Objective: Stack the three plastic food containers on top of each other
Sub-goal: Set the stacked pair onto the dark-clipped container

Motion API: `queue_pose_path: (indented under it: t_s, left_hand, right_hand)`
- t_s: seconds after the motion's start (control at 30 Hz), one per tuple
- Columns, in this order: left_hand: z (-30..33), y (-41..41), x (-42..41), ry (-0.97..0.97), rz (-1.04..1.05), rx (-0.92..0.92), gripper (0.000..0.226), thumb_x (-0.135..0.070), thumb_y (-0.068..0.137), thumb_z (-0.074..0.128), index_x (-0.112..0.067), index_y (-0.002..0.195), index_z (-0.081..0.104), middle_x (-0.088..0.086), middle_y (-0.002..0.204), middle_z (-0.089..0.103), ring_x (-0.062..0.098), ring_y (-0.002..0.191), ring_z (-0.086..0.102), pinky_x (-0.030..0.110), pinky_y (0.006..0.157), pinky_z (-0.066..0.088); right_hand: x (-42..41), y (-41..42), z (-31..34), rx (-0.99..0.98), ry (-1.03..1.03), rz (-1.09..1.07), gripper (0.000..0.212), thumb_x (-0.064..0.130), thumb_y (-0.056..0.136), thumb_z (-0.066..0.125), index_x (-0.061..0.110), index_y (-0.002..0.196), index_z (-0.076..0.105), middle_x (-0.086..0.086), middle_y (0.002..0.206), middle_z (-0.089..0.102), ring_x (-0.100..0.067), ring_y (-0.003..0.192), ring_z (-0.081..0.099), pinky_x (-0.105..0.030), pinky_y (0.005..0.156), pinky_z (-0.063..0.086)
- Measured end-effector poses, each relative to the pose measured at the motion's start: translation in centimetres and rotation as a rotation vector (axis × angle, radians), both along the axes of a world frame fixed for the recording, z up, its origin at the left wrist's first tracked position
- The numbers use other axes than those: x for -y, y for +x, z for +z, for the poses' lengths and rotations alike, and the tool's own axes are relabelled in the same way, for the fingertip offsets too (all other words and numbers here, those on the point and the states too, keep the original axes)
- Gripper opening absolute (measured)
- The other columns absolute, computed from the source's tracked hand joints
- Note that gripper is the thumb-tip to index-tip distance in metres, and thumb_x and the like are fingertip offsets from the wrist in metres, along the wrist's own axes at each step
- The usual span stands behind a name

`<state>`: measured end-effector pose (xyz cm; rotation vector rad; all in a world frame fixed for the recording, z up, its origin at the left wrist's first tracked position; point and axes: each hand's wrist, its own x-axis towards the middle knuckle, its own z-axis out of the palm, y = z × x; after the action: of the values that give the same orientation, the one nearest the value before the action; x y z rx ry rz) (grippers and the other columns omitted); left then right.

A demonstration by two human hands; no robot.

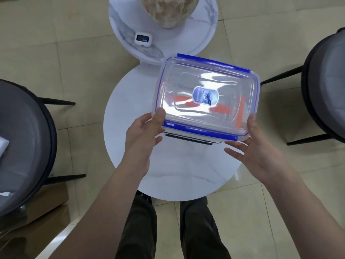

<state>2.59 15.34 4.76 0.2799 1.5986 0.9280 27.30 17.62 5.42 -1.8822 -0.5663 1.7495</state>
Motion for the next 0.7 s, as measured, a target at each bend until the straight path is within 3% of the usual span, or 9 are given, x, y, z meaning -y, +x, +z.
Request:
queue_pose_path:
  t_s: [0.1,0.2,0.4,0.6,0.7]
  left_hand:
    - [-0.2,0.2,0.4,0.038,0.023,-0.011,0.102,-0.074,0.051,0.068,-0.019,0.135,0.058,-0.001,0.128,0.070,0.021,0.117,0.069,0.033,0.092,0.058]
    - [-0.6,0.4,0.5,0.045,0.048,0.003,0.091,-0.075,0.048,0.065,-0.023,0.123,0.063,0.000,0.121,0.072,0.020,0.113,0.070,0.036,0.094,0.058]
    - [-1.1,-0.1,0.7,0.041,0.075,0.053,0.072,-0.069,0.056,0.067,-0.025,0.114,0.066,-0.008,0.104,0.076,0.020,0.108,0.074,0.034,0.090,0.060]
    - [-0.9,0.0,0.4,0.032,0.095,0.066,0.073,-0.065,0.061,0.068,-0.018,0.117,0.066,-0.005,0.101,0.076,0.018,0.102,0.074,0.030,0.084,0.063]
    - [-0.9,0.1,0.1,0.035,0.086,0.069,0.064,-0.063,0.062,0.068,-0.020,0.109,0.067,-0.006,0.095,0.076,0.016,0.097,0.074,0.030,0.085,0.062]
  right_hand:
    - [0.5,0.2,-0.3,-0.002,-0.004,-0.039,0.082,0.077,0.061,0.058,0.028,0.127,0.063,-0.006,0.125,0.069,-0.025,0.114,0.069,-0.043,0.093,0.056]
    - [1.1,0.5,-0.7,-0.011,-0.036,-0.123,0.102,0.083,0.051,0.065,0.027,0.135,0.057,-0.005,0.129,0.068,-0.026,0.115,0.069,-0.045,0.097,0.055]
    - [2.4,0.3,-1.0,-0.065,-0.036,-0.182,0.087,0.074,0.065,0.059,0.024,0.137,0.056,-0.006,0.131,0.068,-0.026,0.115,0.069,-0.044,0.099,0.054]
    - [2.6,-0.3,-0.8,-0.033,0.087,-0.112,0.081,0.078,0.041,0.078,0.030,0.104,0.068,-0.002,0.113,0.073,-0.024,0.109,0.073,-0.042,0.090,0.056]
    - [2.4,-0.4,-0.8,-0.053,0.099,-0.121,0.082,0.075,0.043,0.080,0.030,0.109,0.066,-0.002,0.113,0.073,-0.024,0.110,0.072,-0.040,0.089,0.057]
